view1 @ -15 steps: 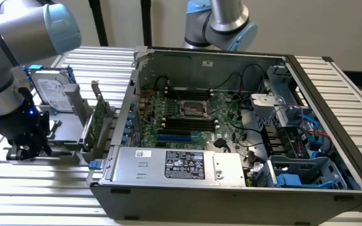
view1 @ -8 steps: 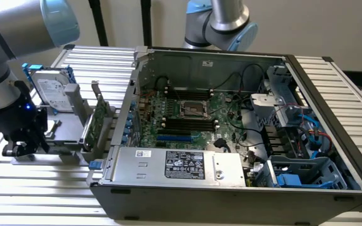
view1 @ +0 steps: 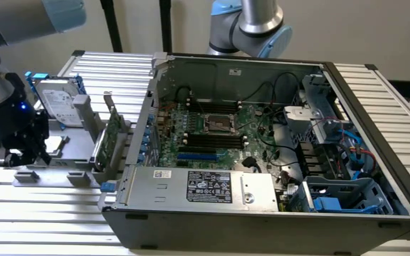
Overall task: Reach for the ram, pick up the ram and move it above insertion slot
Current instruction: 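Pick up the ram and move it above insertion slot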
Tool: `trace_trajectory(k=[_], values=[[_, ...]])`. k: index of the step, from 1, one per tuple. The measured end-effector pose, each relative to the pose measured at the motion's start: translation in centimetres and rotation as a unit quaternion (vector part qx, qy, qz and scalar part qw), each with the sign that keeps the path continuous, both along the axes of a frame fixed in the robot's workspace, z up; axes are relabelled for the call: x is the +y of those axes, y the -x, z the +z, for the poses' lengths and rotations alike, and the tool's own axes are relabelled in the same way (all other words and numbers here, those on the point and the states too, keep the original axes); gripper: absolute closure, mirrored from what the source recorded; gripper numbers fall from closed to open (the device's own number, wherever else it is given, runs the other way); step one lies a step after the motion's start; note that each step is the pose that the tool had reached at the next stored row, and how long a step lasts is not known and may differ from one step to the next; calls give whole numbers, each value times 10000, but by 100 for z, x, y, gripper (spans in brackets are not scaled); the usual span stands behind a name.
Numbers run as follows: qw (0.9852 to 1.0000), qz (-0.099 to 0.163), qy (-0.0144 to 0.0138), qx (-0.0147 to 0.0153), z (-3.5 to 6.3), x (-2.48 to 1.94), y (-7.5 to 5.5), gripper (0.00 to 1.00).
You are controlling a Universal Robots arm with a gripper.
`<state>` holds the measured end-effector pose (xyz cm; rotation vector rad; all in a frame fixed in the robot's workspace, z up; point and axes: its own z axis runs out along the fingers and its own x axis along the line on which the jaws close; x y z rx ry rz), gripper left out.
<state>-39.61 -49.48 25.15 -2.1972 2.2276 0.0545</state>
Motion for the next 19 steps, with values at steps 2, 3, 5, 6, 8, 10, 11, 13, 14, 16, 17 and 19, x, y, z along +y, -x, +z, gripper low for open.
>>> trace_trajectory(k=[2, 3, 5, 6, 8, 10, 11, 13, 14, 16, 17, 19], values=[[10000, -2, -1, 1, 89, -1, -18, 86], [10000, -3, 0, 2, 139, -1, -34, 86], [10000, -2, 0, 3, 229, -1, -70, 86], [10000, -2, 0, 4, 274, -2, -92, 86], [10000, -2, -1, 5, 364, -3, -141, 86], [10000, -3, 0, 8, 454, -3, -198, 86], [10000, -3, -1, 8, 498, -4, -230, 86], [10000, -3, -1, 10, 592, -4, -303, 86], [10000, -3, -1, 10, 637, -5, -344, 86], [10000, -2, -2, 16, 728, -8, -433, 86], [10000, -2, -7, 18, 773, -9, -477, 86], [10000, -2, -19, 23, 862, -11, -567, 86]])
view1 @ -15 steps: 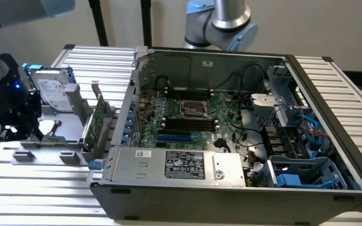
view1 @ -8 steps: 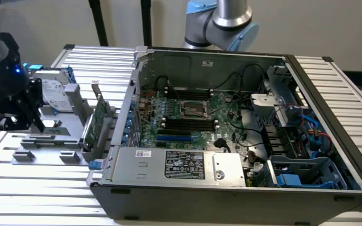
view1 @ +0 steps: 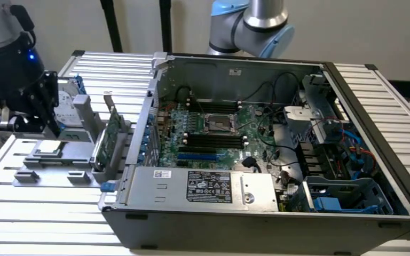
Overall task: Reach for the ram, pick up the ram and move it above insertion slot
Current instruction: 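Pick up the ram and move it above insertion slot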
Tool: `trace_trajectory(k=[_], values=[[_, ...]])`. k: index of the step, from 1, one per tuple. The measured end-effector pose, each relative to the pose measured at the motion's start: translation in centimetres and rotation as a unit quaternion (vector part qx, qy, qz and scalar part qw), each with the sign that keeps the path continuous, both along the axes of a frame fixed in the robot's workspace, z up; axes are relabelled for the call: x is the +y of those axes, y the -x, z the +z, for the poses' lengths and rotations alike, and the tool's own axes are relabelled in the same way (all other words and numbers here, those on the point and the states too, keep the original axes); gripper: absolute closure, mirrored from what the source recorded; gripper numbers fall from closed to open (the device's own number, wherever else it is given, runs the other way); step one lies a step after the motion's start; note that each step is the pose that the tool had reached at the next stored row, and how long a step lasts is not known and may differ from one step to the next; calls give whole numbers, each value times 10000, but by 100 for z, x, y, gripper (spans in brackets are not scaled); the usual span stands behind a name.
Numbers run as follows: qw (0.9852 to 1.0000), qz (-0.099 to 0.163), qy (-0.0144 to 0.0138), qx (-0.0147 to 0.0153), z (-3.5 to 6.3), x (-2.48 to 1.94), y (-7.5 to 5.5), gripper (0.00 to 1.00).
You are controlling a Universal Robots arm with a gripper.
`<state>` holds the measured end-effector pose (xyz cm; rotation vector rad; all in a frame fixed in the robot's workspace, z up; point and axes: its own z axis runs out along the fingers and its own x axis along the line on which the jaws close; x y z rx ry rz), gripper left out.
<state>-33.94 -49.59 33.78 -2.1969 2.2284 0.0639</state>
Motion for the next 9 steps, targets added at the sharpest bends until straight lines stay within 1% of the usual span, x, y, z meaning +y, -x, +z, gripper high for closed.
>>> trace_trajectory(k=[5, 9], values=[[10000, 3, -26, 16, 230, -1, -231, 86], [10000, 8, -33, 26, 411, -1, -396, 86]])
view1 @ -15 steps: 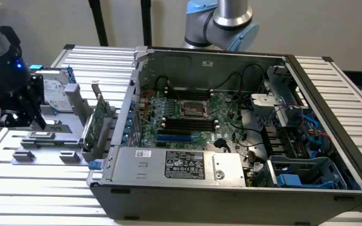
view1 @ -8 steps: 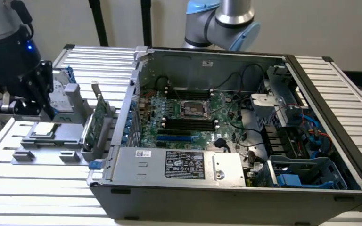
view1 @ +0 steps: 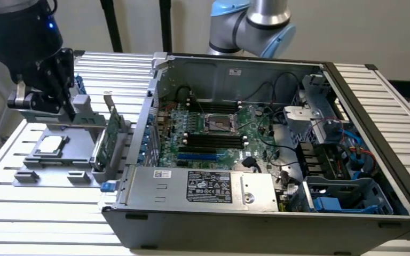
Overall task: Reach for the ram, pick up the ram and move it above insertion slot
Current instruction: 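Pick up the ram and move it above insertion slot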
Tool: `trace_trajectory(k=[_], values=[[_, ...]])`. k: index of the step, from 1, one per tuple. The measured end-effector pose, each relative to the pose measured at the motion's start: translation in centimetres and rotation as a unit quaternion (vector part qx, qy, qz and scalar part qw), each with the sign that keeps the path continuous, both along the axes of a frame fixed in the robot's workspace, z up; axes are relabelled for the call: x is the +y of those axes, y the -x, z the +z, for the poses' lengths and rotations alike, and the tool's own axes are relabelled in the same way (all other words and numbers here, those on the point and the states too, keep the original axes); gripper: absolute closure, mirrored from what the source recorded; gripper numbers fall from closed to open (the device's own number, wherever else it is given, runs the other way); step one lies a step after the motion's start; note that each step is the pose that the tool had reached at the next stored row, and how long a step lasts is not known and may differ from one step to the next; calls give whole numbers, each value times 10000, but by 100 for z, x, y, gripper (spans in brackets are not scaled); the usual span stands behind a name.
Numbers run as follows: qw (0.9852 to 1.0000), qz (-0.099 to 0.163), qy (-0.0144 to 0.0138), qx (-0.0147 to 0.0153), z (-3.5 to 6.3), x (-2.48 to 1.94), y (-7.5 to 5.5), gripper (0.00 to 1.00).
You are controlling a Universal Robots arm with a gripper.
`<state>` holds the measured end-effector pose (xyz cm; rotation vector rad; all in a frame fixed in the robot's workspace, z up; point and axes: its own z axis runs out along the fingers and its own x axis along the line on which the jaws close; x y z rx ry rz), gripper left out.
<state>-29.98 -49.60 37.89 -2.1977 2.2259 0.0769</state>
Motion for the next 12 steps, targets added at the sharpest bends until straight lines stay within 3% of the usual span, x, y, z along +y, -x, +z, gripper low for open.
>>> trace_trajectory(k=[5, 12], values=[[10000, 7, -3, 7, 204, 4, -164, 86], [10000, 7, -7, 7, 236, 38, -441, 86]])
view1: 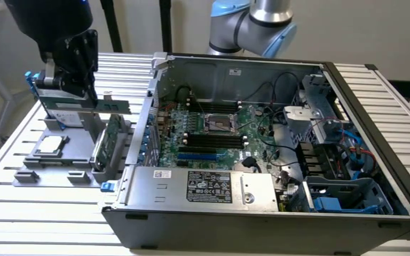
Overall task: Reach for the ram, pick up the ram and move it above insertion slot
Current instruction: 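Pick up the ram and move it above insertion slot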
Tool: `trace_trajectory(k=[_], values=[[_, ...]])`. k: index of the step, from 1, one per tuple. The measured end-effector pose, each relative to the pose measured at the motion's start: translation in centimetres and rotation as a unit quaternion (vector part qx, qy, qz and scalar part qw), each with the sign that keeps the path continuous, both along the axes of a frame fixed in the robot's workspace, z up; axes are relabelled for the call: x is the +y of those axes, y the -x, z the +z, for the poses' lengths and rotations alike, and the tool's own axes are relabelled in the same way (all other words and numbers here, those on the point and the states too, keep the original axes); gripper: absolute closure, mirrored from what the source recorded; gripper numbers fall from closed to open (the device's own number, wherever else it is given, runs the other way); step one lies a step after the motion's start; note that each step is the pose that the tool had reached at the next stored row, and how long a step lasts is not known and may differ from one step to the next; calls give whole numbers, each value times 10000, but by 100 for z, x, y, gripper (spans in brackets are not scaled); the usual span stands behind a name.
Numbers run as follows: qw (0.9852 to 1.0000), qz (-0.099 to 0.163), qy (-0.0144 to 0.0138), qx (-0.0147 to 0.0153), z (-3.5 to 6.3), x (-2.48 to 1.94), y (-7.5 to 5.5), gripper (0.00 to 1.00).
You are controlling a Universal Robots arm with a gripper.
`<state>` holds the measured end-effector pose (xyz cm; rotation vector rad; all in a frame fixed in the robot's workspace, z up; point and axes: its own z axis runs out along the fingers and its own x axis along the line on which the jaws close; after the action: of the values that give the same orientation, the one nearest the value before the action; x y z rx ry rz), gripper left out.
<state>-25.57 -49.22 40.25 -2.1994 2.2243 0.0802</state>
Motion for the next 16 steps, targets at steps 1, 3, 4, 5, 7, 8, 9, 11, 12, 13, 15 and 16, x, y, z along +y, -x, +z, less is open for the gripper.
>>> trace_trajectory(k=[1, 3, 4, 5, 7, 8, 9, 11, 12, 13, 15, 16], values=[[10000, 0, -1, 0, 1, 5, -44, 86], [10000, 0, -5, 0, 0, 14, -133, 86], [10000, 0, -8, 1, 0, 19, -178, 86], [10000, 0, -14, 1, 0, 24, -223, 86], [10000, 0, -30, 1, 0, 33, -316, 86], [10000, 0, -37, 1, 0, 38, -361, 86], [10000, 0, -44, 1, 0, 43, -407, 86], [10000, 0, -54, 2, 0, 53, -498, 86], [10000, 0, -59, 3, 0, 59, -542, 86], [10000, 0, -63, 4, 0, 66, -587, 86], [10000, 0, -70, 5, -2, 79, -677, 86], [10000, 0, -72, 5, -3, 87, -724, 86]])
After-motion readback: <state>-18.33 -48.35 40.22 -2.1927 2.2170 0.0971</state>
